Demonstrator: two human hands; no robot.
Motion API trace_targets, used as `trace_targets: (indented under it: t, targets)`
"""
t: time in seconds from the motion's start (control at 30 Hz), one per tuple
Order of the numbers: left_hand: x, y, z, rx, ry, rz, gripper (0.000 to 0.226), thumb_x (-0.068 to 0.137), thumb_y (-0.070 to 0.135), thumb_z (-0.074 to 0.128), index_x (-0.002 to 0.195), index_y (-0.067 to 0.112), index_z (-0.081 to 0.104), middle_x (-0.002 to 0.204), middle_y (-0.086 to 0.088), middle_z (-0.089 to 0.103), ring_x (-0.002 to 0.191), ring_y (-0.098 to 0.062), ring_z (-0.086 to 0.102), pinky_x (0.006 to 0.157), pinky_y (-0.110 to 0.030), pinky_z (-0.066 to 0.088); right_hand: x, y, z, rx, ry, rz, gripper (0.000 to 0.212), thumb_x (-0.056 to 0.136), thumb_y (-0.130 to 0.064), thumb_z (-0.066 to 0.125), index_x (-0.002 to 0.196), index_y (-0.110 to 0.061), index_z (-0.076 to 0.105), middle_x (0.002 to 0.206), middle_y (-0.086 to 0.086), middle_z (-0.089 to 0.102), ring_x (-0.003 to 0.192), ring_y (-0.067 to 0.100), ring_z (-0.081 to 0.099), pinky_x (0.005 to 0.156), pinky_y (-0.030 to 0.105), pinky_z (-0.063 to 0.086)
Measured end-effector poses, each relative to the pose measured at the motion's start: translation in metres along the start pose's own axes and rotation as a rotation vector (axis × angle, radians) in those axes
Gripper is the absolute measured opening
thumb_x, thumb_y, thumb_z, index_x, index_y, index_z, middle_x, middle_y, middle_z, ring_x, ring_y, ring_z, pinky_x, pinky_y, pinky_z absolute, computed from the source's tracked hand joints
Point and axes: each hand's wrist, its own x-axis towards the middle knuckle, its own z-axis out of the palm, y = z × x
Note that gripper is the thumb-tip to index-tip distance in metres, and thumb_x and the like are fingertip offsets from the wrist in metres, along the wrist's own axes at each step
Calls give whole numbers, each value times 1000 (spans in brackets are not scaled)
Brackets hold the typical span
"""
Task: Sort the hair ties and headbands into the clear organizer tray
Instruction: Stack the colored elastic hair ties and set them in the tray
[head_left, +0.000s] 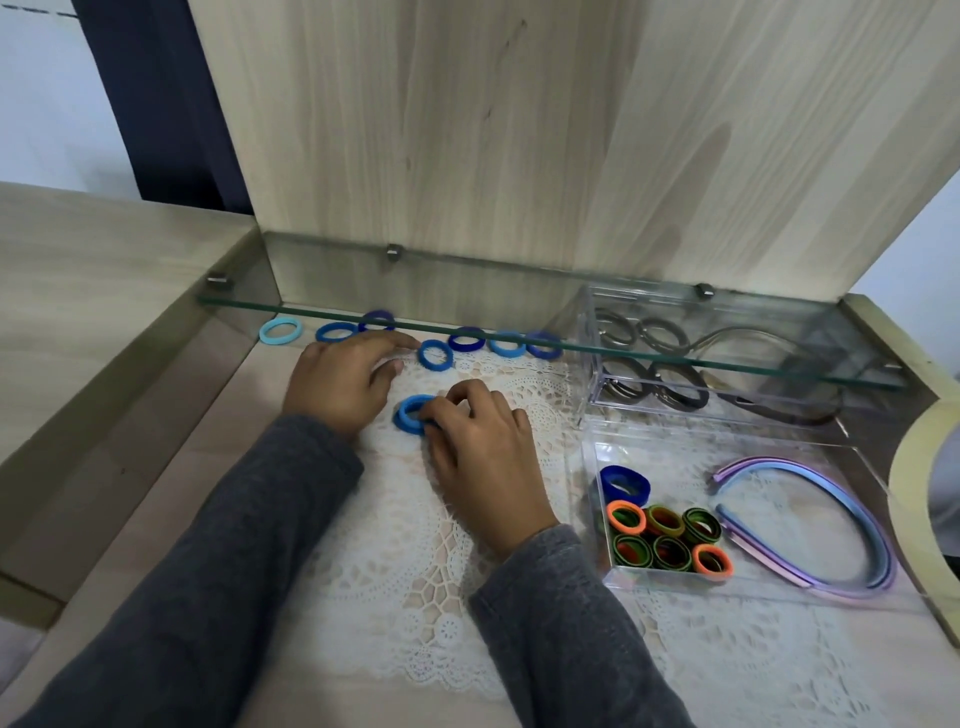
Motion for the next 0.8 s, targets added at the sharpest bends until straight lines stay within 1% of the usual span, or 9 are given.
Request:
trace_targets:
  t: [0.13,0.23,0.3,0.37,0.43,0.47,0.53,0.6,0.8]
  targets:
    - [9,-1,6,-8,-11,101,30,97,24,53,125,30,62,129,11,62,120,-14,54,103,-38,39,1,1,-7,17,38,108,32,89,-33,36,110,-28,59,110,-5,53,97,16,47,80,35,39]
    - [13,0,7,17,-28,135,31,97,22,52,126,29,62,131,10,61,121,-16,54,105,-37,38,2,8,-7,-31,40,211,29,91,-25,44,117,-24,57,117,-1,54,106,19,48,87,36,38]
    - [15,-2,8,47,-32,148,31,97,25,52,126,31,62,130,11,61,120,-15,54,106,-39,38,1,11,-4,-74,4,264,34,92,-22,47,126,-20,53,127,3,53,116,23,47,95,38,38]
    - [17,-6,7,71,-29,136,29,96,30,52,124,33,62,127,12,63,117,-15,56,104,-40,39,1,13,-2,-97,-89,305,43,97,-26,42,139,-18,42,144,7,42,133,26,36,108,42,29]
    - [17,-7,7,77,-11,126,27,95,33,54,119,32,64,121,11,66,112,-15,59,100,-39,41,1,15,-1,-111,-198,343,51,101,-33,29,150,-19,25,157,6,23,145,26,16,117,43,13]
    - [17,-8,7,81,5,127,25,94,34,55,117,32,65,118,11,67,110,-15,60,98,-39,41,2,15,-2,-121,-237,353,52,102,-35,24,152,-20,19,159,5,15,147,25,9,118,43,7]
    - [16,-6,7,107,27,129,22,93,36,56,112,33,66,114,13,68,109,-14,59,96,-38,37,2,15,-2,-130,-278,360,54,102,-37,19,153,-20,12,161,4,7,148,24,2,118,43,1]
    - [15,-5,7,141,30,108,20,93,39,55,110,34,64,114,13,66,110,-15,56,97,-38,32,2,14,-2,-129,-285,362,54,102,-37,18,153,-20,10,161,4,5,148,24,0,118,43,-1]
    - [7,-6,6,160,12,79,17,94,39,52,105,30,62,115,10,62,110,-15,53,94,-36,30,2,15,-2,-142,-284,365,54,102,-38,17,153,-21,11,161,3,6,148,24,1,118,43,0]
